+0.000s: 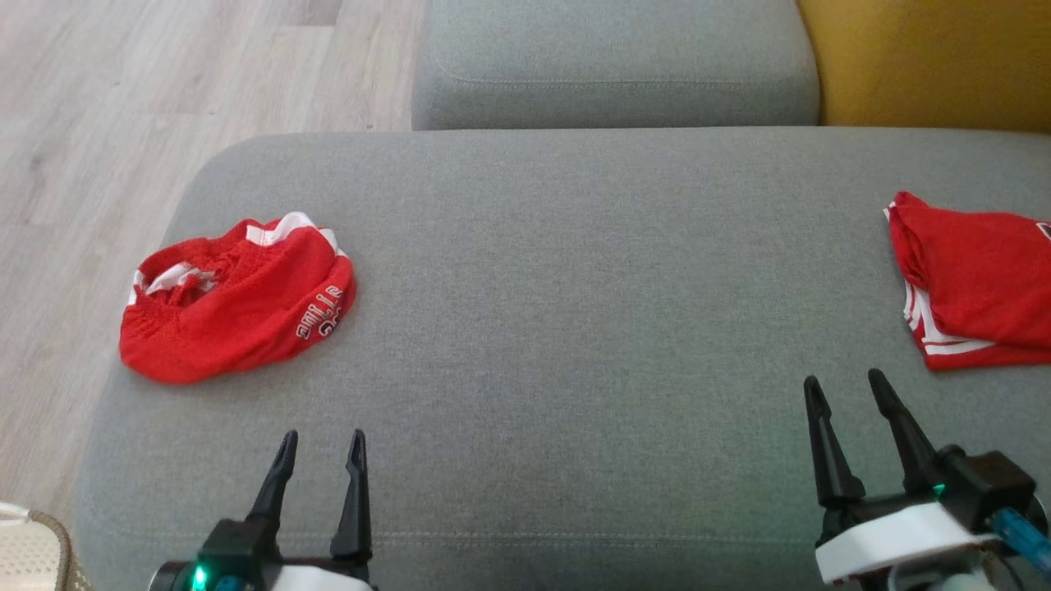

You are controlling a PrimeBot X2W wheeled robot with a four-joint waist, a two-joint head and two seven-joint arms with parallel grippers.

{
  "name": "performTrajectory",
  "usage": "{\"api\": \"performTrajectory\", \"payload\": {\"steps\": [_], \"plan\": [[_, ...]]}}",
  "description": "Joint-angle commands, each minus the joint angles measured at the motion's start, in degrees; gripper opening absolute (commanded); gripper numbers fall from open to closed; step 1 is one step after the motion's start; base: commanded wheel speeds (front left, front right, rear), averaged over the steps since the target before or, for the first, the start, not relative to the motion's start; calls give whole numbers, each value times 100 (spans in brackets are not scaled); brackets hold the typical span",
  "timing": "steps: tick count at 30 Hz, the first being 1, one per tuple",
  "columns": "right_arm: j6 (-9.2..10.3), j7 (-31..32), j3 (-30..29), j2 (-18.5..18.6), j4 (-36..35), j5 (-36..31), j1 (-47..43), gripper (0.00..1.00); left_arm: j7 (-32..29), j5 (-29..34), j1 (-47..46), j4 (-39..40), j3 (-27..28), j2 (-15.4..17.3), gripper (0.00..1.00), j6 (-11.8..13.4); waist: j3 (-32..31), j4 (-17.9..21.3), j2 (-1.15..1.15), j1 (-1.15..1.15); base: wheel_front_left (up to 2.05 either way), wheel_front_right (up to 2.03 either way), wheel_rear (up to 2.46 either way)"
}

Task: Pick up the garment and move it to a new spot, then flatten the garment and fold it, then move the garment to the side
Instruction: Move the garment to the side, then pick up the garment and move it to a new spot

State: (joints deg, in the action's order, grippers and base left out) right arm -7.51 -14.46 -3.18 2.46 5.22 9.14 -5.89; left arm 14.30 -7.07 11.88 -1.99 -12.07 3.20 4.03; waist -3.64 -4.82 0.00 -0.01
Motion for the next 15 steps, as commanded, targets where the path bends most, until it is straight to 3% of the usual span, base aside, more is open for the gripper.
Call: {"api": "performTrajectory", "payload": {"steps": [1,15], "plan": [[2,-53,135,43,-212,24,85,100,70,54,-181,173,222,-33,100,-12,-10,-8,0,1,0,0,0],[2,-53,111,43,-203,2,37,100,70,169,-186,178,231,-33,100,65,-15,-45,0,1,0,0,0]]}}
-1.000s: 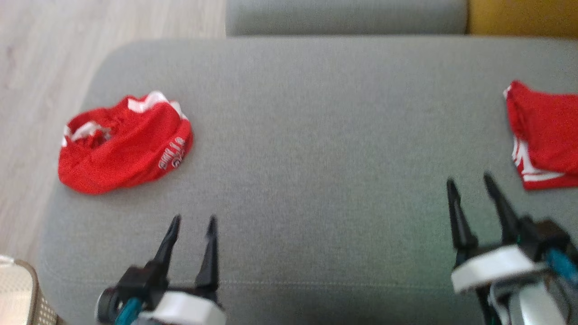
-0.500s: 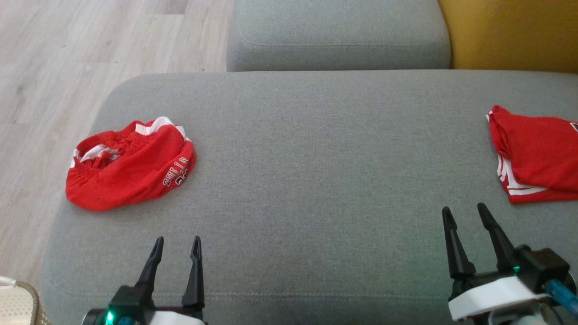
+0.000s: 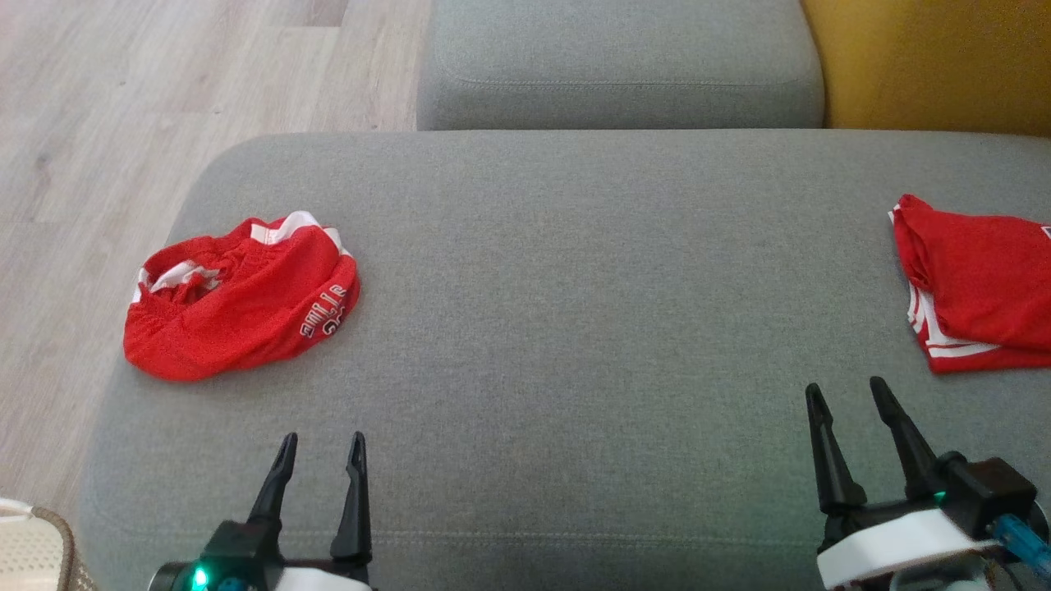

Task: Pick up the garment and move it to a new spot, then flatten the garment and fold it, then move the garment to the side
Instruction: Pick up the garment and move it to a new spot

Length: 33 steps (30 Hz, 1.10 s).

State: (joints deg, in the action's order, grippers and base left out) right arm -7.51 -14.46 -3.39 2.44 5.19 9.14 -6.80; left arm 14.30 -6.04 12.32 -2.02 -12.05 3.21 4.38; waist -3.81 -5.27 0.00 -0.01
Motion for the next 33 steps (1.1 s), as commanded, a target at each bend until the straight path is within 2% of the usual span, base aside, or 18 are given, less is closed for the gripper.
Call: {"api": "performTrajectory", "payload": {"steps": [1,9,26,33], "plan": [[2,-53,133,44,-203,-2,132,100,70,69,-231,178,231,-34,100,36,3,-3,0,1,0,0,0],[2,-53,166,44,-263,6,82,100,70,127,-243,159,224,-34,100,55,-5,-250,0,1,0,0,0],[2,-53,372,43,-271,429,-84,100,70,264,-78,193,340,-34,100,10,-63,-2034,0,1,0,0,0],[2,-53,653,43,-197,382,179,100,70,176,-57,433,473,-34,100,188,154,-2249,0,1,0,0,0]]}}
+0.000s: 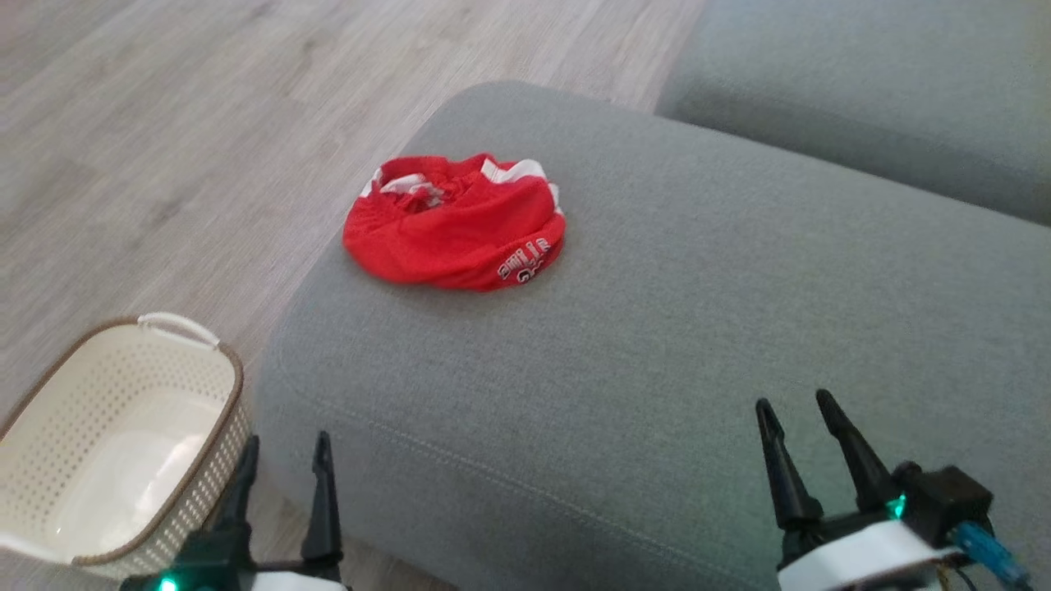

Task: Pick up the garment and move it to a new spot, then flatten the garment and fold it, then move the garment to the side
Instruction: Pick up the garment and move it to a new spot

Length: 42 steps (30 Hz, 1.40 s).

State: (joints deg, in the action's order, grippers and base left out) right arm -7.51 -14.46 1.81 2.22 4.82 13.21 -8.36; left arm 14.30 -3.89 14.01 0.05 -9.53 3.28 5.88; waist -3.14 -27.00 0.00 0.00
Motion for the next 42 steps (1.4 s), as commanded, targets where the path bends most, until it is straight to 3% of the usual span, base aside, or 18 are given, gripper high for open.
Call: {"api": "performTrajectory", "payload": {"steps": [1,6,10,16,21,26,29,37,42], "plan": [[2,-53,173,65,-142,-47,375,100,70,-58,-222,257,232,-40,100,71,116,-101,0,0,0,0,0],[2,-53,247,65,-69,-103,510,100,70,-270,-182,369,215,-40,100,207,221,-183,0,0,0,0,0],[2,-53,248,65,-51,-143,519,100,70,-218,-229,400,246,-40,100,117,315,-223,0,0,0,0,0],[2,-53,17,65,-97,-299,483,100,70,-85,-922,406,528,115,100,-265,648,-215,0,0,0,0,0],[2,-53,-195,65,-223,-619,535,100,70,-243,-2412,189,749,284,100,-807,1292,-34,0,0,0,0,0],[2,-53,-163,72,-330,-1015,853,100,70,-463,-3991,-727,723,515,100,-1159,1997,245,0,0,0,0,0],[2,-53,-75,198,-387,-1139,1142,100,-244,-789,-4883,-1586,603,636,100,-1273,2399,426,0,0,0,0,0],[2,-53,-108,643,-514,-1215,1495,100,-1365,-1831,-6727,-3762,160,837,100,-1334,3076,635,0,0,0,0,0],[2,-53,-122,801,-608,-1194,1608,100,-1796,-2435,-7215,-4509,-302,955,100,-1335,3353,698,0,0,0,0,0]]}}
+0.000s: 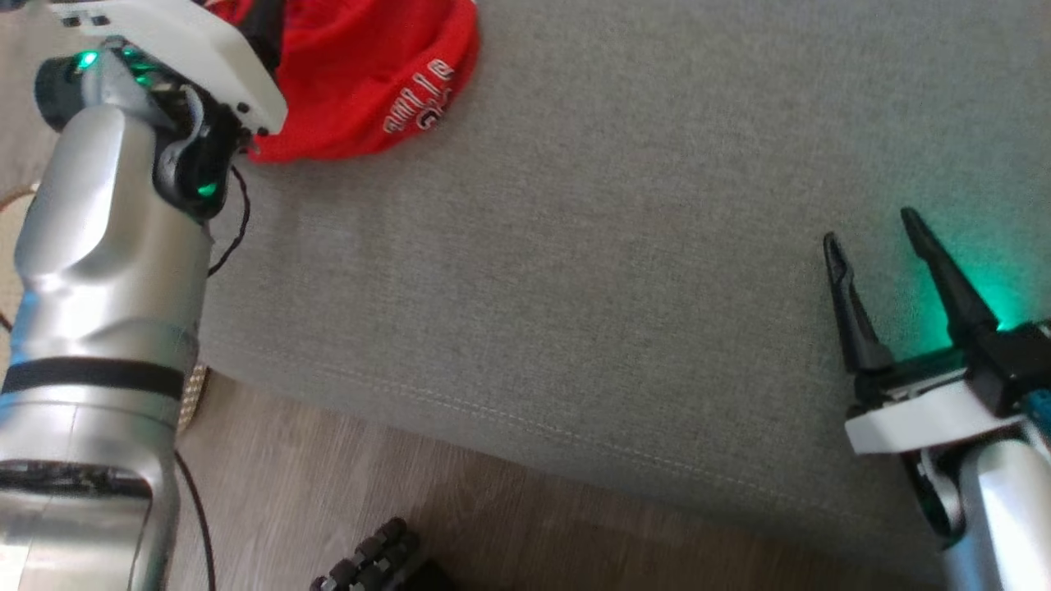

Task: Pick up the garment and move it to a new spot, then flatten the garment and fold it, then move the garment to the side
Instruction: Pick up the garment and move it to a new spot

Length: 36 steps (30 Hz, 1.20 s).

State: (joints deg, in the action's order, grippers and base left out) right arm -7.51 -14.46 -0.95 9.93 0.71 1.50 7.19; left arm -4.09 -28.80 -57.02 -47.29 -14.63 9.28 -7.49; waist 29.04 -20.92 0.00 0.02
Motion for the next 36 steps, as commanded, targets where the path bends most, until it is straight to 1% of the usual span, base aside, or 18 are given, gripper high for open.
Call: {"api": "performTrajectory", "payload": {"steps": [1,7,14,17,18,19,23,27,30,36], "plan": [[2,-53,148,61,-220,-20,83,100,-25,-65,-194,90,84,367,100,2,199,99,0,-2,0,0,0],[2,-53,291,178,-304,-33,279,100,-318,-649,-414,-625,-581,499,100,1,496,234,0,-2,0,0,0],[2,-53,410,194,-395,-20,443,100,-316,-1160,-385,-1222,-1009,653,100,1,649,460,0,-2,0,0,0],[2,-54,377,177,-433,-17,471,100,-107,-1229,-366,-1290,-1215,751,100,1,654,531,0,-2,0,0,0],[2,-54,365,177,-435,-24,469,100,-1,-1250,-359,-1308,-1271,792,38,1,646,547,0,-2,0,0,0],[2,-54,363,176,-428,-30,466,100,125,-1293,-355,-1333,-1295,822,0,1,629,565,0,-2,0,0,0],[2,-54,386,109,-369,-46,509,100,532,-1451,-305,-1401,-1443,951,0,0,492,654,0,-2,0,0,0],[2,-54,482,1,-299,-42,563,100,1146,-1492,-305,-1337,-1621,1100,0,0,290,731,0,-2,0,0,0],[2,-54,502,-74,-217,-44,568,100,1547,-1494,-312,-1232,-1793,1140,0,0,112,748,0,-2,0,0,0],[2,-54,538,-241,-88,2,484,100,1863,-1323,-317,-941,-2152,1260,0,0,-337,789,0,-2,0,0,0]]}}
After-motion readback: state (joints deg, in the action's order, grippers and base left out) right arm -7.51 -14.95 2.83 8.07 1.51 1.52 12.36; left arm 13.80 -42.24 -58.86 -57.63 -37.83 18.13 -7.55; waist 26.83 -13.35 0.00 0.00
